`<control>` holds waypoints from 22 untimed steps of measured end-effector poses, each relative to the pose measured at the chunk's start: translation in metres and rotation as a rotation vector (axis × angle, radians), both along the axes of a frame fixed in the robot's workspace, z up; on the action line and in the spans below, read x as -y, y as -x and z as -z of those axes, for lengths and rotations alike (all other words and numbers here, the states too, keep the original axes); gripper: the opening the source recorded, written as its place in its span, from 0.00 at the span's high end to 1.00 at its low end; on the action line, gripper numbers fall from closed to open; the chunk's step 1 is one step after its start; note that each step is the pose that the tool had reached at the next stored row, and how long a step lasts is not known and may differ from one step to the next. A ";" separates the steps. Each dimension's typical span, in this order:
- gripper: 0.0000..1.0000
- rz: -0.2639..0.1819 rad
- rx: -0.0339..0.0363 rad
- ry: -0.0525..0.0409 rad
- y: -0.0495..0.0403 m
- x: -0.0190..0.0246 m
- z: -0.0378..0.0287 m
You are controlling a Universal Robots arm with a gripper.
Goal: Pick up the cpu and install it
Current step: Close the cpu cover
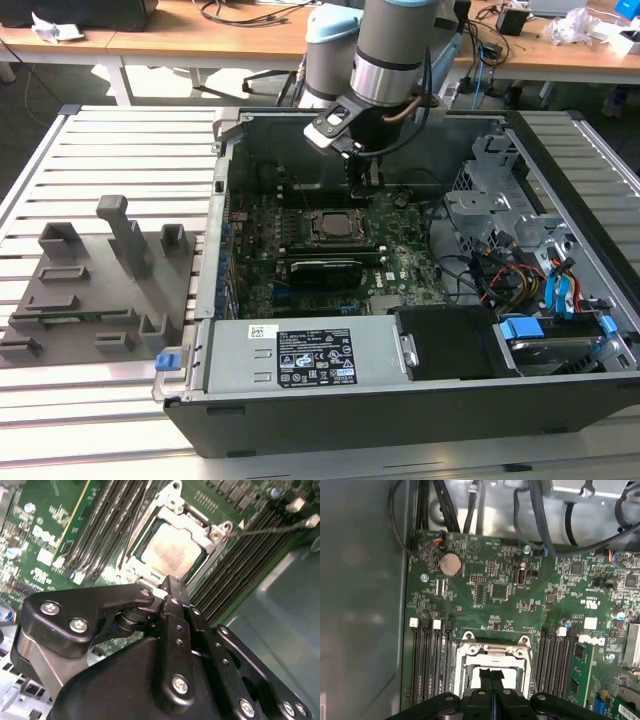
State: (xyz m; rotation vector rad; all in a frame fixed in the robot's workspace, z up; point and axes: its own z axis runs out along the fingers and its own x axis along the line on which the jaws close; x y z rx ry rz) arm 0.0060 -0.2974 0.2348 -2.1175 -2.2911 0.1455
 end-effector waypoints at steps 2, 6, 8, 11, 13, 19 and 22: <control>0.89 0.000 0.0000 0.0000 0.0118 0.0000 0.0031; 0.89 0.000 0.0000 -0.0001 0.0220 0.0000 0.0095; 0.89 0.000 0.0000 -0.0001 0.0277 0.0000 0.0147; 0.89 0.000 0.0000 0.0000 0.0325 0.0000 0.0187; 0.89 0.000 0.0000 0.0000 0.0348 0.0000 0.0216; 0.89 0.000 0.0000 0.0000 0.0371 0.0000 0.0294; 0.89 0.000 -0.0004 0.0006 0.0372 0.0001 0.0311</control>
